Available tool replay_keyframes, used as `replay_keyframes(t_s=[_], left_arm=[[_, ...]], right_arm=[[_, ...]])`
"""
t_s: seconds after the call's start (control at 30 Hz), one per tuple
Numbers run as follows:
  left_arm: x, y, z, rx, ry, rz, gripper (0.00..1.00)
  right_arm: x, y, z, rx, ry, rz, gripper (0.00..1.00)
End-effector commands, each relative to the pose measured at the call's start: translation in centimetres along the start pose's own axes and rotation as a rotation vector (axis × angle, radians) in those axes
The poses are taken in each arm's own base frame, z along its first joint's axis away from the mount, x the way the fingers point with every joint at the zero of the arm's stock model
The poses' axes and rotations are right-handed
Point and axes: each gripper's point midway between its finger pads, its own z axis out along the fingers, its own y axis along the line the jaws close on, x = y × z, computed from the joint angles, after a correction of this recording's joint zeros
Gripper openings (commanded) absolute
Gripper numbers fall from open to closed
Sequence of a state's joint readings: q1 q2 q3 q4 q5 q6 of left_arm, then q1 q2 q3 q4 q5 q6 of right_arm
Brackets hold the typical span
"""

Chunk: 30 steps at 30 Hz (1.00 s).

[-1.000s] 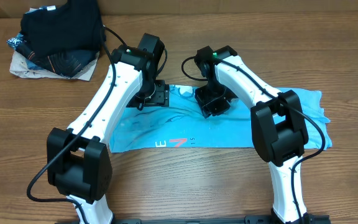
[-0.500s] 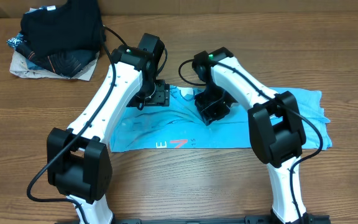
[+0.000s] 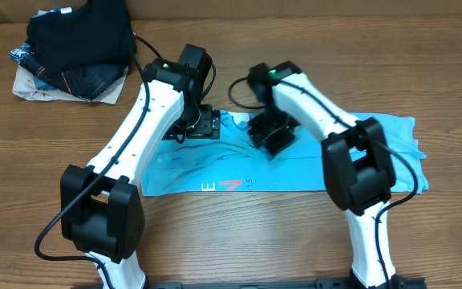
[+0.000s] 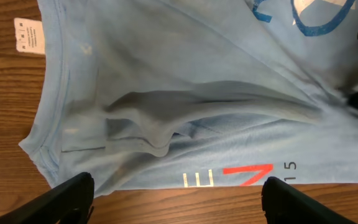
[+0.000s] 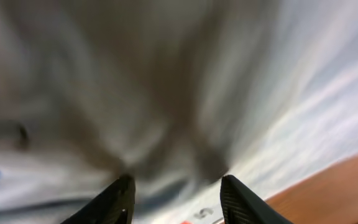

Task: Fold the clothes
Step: 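Grasp the strip's center with both grippers and pull apart to smooth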

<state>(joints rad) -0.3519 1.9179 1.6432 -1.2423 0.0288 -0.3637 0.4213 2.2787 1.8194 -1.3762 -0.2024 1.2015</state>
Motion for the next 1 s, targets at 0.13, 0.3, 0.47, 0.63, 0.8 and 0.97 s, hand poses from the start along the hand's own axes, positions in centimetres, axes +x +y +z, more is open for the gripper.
replay_keyframes(t_s=[0.13, 0.3, 0.47, 0.63, 0.8, 0.97], left_arm=[[1.4, -1.2, 2.8, 0.083, 0.041, 0.03, 0.59], [1.4, -2.3, 5.3, 0.161, 0.021, 0.024, 0.29], [1.4, -2.1, 7.1, 0.164, 0.002, -0.012, 0.14], [1.1, -0.7, 8.1, 0.109, -0.023, -0.041, 0.17], [1.0, 0.5, 9.0, 0.082, -0.015, -0.063, 0.16], [1.2, 1.7, 11.1, 0.06, 0.035, -0.091, 0.16]], right_arm=[[-8.1, -2.2, -3.1, -0.089, -0.001, -0.251, 0.48], [-11.0, -4.3, -3.6, -0.082, -0.009, -0.437, 0.51], [-14.0, -7.4, -3.4, 0.075, -0.106, -0.463, 0.59], [-15.9, -9.4, -3.0, 0.207, -0.192, -0.449, 0.62], [-16.4, -9.7, -3.1, 0.203, -0.191, -0.435, 0.62], [-17.8, -10.9, -3.3, 0.19, -0.184, -0.39, 0.65]])
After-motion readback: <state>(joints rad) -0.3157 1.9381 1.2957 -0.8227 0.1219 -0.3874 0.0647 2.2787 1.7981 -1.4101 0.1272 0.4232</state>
